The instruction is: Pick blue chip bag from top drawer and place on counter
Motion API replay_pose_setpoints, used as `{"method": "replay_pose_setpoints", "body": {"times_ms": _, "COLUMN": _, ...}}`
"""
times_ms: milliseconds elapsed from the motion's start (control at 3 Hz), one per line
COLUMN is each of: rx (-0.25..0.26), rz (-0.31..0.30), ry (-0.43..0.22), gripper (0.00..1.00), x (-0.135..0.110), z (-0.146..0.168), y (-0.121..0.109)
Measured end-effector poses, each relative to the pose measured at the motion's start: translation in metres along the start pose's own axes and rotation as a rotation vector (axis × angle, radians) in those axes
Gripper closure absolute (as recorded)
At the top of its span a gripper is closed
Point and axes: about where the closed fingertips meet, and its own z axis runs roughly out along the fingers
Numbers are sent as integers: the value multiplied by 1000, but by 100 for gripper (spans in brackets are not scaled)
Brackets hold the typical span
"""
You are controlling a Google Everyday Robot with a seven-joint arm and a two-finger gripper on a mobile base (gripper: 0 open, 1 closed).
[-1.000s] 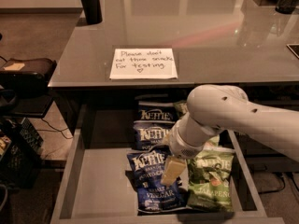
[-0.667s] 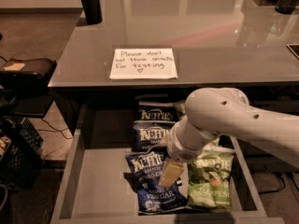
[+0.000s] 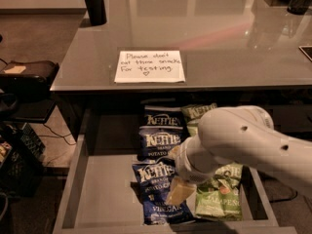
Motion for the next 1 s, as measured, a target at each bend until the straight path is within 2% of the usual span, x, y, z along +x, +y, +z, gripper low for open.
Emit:
{"method": "replay_pose_setpoints", "body": {"times_ms": 667, "rx": 78, "rz": -42, "ry": -51, "gripper": 19, "x": 4, "z": 1, "y": 2}}
{"method": "replay_pose_setpoints", "body": {"times_ms": 1000, "rx": 78, "rz": -62, "ry": -63, "gripper": 19, "x": 4, "z": 10, "y": 2}}
